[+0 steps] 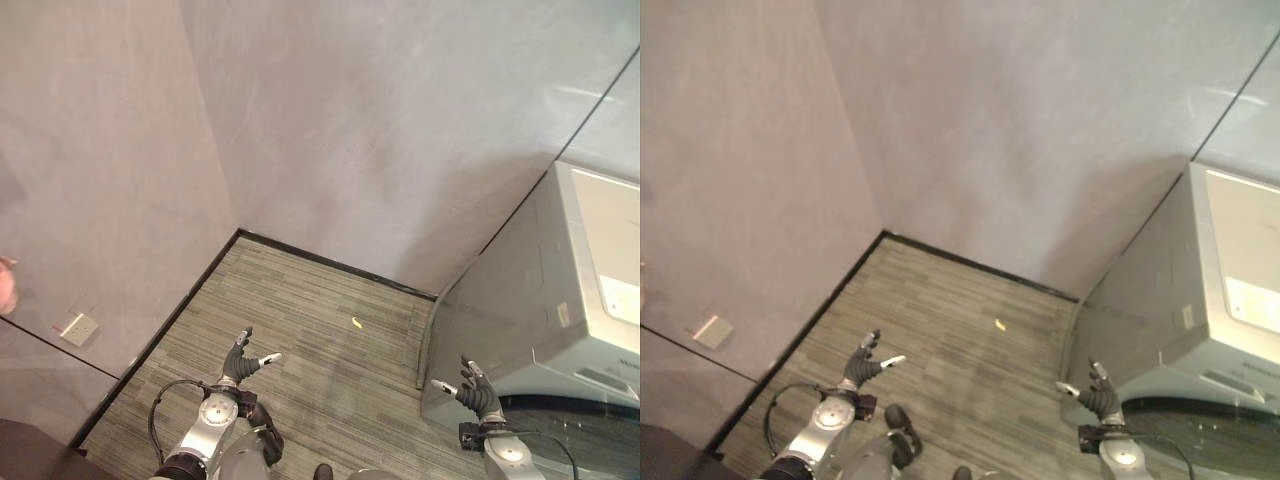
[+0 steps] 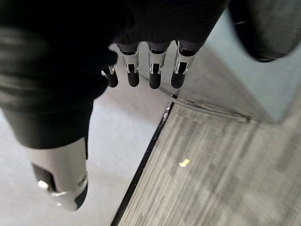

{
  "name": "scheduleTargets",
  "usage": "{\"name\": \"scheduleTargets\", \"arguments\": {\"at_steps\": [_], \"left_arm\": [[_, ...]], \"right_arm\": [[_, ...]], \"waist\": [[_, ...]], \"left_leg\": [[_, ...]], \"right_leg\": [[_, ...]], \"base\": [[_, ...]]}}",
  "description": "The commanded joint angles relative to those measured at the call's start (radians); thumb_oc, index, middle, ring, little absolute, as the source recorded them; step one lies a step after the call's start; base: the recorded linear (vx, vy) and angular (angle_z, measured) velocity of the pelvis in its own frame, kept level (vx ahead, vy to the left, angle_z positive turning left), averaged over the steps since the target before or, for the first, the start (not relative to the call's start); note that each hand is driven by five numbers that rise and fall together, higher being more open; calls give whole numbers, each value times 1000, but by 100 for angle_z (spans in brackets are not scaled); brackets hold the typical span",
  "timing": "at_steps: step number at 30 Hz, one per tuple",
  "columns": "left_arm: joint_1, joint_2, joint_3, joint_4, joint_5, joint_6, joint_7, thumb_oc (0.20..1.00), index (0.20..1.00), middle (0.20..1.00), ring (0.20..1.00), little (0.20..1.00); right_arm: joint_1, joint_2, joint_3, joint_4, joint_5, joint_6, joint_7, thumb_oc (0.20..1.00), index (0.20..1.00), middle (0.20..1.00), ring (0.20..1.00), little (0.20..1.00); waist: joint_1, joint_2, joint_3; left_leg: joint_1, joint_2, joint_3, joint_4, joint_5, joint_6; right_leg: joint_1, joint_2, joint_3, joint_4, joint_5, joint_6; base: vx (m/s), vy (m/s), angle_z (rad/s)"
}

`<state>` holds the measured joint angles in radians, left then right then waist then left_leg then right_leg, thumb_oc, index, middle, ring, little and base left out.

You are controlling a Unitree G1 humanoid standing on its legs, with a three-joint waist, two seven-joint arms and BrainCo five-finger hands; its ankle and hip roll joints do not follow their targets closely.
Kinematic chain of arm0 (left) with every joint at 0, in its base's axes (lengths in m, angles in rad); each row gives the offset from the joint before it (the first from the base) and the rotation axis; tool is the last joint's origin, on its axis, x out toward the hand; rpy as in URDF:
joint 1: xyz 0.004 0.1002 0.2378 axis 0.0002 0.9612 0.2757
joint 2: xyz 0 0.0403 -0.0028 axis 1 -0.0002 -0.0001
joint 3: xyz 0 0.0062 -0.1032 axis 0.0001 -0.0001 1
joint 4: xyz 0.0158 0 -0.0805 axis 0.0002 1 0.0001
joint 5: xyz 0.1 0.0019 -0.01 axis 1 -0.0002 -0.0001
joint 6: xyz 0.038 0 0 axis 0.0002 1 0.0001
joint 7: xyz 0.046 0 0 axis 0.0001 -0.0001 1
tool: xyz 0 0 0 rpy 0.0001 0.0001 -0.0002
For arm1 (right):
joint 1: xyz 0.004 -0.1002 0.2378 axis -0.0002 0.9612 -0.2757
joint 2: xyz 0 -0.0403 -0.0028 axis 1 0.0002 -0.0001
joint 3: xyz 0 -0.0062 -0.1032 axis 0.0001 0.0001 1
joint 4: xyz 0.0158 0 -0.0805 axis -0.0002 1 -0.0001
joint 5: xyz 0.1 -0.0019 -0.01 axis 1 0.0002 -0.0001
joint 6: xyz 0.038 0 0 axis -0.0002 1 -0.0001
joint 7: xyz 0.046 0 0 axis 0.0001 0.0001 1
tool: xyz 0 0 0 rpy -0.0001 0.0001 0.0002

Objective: Put brush and paste in cup on sink, flatten towel.

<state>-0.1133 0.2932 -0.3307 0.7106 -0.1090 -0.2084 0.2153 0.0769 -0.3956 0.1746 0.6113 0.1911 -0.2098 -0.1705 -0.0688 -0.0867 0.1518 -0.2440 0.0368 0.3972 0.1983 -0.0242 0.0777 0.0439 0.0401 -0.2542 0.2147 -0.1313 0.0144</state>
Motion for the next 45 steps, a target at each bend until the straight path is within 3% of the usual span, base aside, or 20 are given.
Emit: {"name": "scheduleTargets", "arguments": {"at_steps": [1,3,4,5,6,7,8,9,10,12,17,23,26,27,28,30,32,35,37,45], "left_arm": [[-5,27,14,-57,27,-47,-1,1000,1000,1000,1000,1000],[16,48,29,-90,28,-47,0,1000,1000,1000,1000,1000],[22,59,24,-101,42,-46,2,1000,1000,1000,1000,1000],[24,69,16,-115,44,-44,-4,1000,1000,1000,1000,1000],[27,76,14,-117,53,-50,-15,1000,1000,1000,1000,1000],[26,81,3,-107,55,-55,-22,1000,1000,1000,1000,1000],[26,81,4,-107,55,-55,-22,1000,1000,1000,1000,1000],[17,82,-8,-96,50,-57,-29,1000,1000,1000,1000,1000],[17,82,-8,-96,50,-57,-29,1000,1000,1000,1000,1000],[8,85,-21,-80,56,-62,-33,1000,1000,1000,1000,1000],[11,97,-25,-61,65,-61,-40,1000,1000,1000,1000,1000],[53,104,9,-40,59,-61,-24,1000,1000,1000,1000,1000],[36,107,8,-13,69,-57,-24,1000,1000,1000,1000,1000],[17,100,11,12,71,-56,-16,1000,1000,1000,1000,1000],[17,100,11,12,71,-56,-16,1000,1000,1000,1000,1000],[3,94,22,35,63,-54,-10,1000,1000,1000,1000,1000],[1,101,28,49,67,-60,9,1000,1000,1000,1000,1000],[7,100,31,60,56,-59,9,1000,1000,1000,1000,1000],[22,100,44,61,54,-64,17,1000,1000,1000,1000,1000],[72,112,61,22,54,-72,16,1000,1000,1000,1000,1000]], "right_arm": [[14,-14,-12,-57,-13,-22,16,1000,1000,1000,1000,1000],[5,3,-3,-64,-16,-28,18,1000,1000,1000,1000,1000],[0,10,6,-59,-22,-34,12,1000,1000,1000,1000,1000],[6,11,10,-66,-20,-33,17,1000,1000,1000,1000,1000],[3,7,24,-68,-33,-32,33,1000,1000,1000,1000,1000],[9,-2,23,-70,-24,-35,32,1000,1000,1000,1000,1000],[9,-2,23,-70,-24,-35,33,1000,1000,1000,1000,1000],[23,-11,18,-66,-9,-36,32,1000,1000,1000,1000,1000],[23,-11,18,-66,-9,-37,32,1000,1000,1000,1000,1000],[38,-15,5,-49,23,-43,33,1000,1000,1000,1000,1000],[50,-17,0,-32,40,-51,46,1000,1000,1000,1000,1000],[34,-35,31,-47,25,-55,64,1000,1000,1000,1000,1000],[50,-53,22,-90,9,-58,63,1000,1000,1000,1000,1000],[64,-55,2,-96,9,-63,55,1000,1000,1000,1000,1000],[64,-55,2,-96,9,-63,55,1000,1000,1000,1000,1000],[68,-49,-3,-98,3,-59,45,1000,1000,1000,1000,1000],[67,-48,4,-90,-2,-61,44,1000,1000,1000,1000,1000],[67,-43,2,-68,-8,-63,38,1000,1000,1000,1000,1000],[41,-40,23,-56,-33,-53,34,1000,1000,1000,1000,1000],[-4,-2,44,-43,-60,-41,26,1000,1000,1000,1000,1000]], "waist": [[39,8,-34],[44,12,-40],[49,14,-38],[34,12,-39],[21,19,-36],[-7,21,-31],[-8,22,-33],[-29,12,-21],[-32,13,-19],[-47,4,-11],[-49,-18,-9],[-6,-23,-24],[-18,-29,-23],[-47,-34,-21],[-47,-34,-21],[-58,-42,-18],[-40,-33,-20],[-36,-20,-23],[-31,7,-31],[-7,39,-41]], "left_leg": [[96,-26,-45,-6,-13,-17],[130,-59,-86,-47,-14,1],[140,-69,-119,-62,-17,4],[152,-84,-165,-89,-7,-1],[187,-95,-226,-121,-2,-7],[219,-119,-302,-133,-8,-13],[216,-117,-302,-134,-6,-13],[229,-151,-376,-117,-17,-25],[230,-151,-379,-116,-18,-25],[243,-183,-476,-112,-27,-34],[244,-215,-582,-90,-32,-50],[230,-205,-650,-99,-29,-67],[201,-196,-633,-80,-33,-85],[182,-126,-454,-72,-37,-98],[181,-126,-454,-72,-37,-98],[168,-38,-316,-81,-17,-112],[138,-17,-365,-129,35,-126],[106,36,-333,-159,95,-156],[140,7,-378,-171,69,-142],[168,-58,-337,-126,-3,-91]], "right_leg": [[-6,-202,86,250,112,129],[-38,-201,102,342,169,132],[-63,-179,112,353,161,127],[-103,-107,183,326,133,121],[-140,-94,181,263,92,119],[-201,-17,283,194,52,108],[-202,-15,283,190,56,108],[-222,28,388,104,74,109],[-219,28,385,101,75,109],[-243,59,484,31,117,115],[-226,60,494,20,124,109],[-172,44,446,-46,108,76],[-155,20,382,-83,103,71],[-135,-15,308,-106,107,80],[-136,-15,308,-106,107,80],[-116,-43,279,-124,109,92],[-97,-40,297,-131,100,90],[-86,-62,288,-121,89,95],[-82,-69,314,-97,68,101],[-63,-144,388,-103,86,145]], "base": [[336,252,5],[364,221,30],[266,44,27],[339,-4,85],[460,-13,175],[366,-4,192],[326,-47,214],[138,-40,166],[195,-70,179],[156,-94,169],[97,-131,124],[75,-172,50],[48,-155,71],[15,-49,106],[4,-56,131],[0,20,127],[72,82,52],[90,98,-16],[153,211,-10],[125,261,-42]]}}
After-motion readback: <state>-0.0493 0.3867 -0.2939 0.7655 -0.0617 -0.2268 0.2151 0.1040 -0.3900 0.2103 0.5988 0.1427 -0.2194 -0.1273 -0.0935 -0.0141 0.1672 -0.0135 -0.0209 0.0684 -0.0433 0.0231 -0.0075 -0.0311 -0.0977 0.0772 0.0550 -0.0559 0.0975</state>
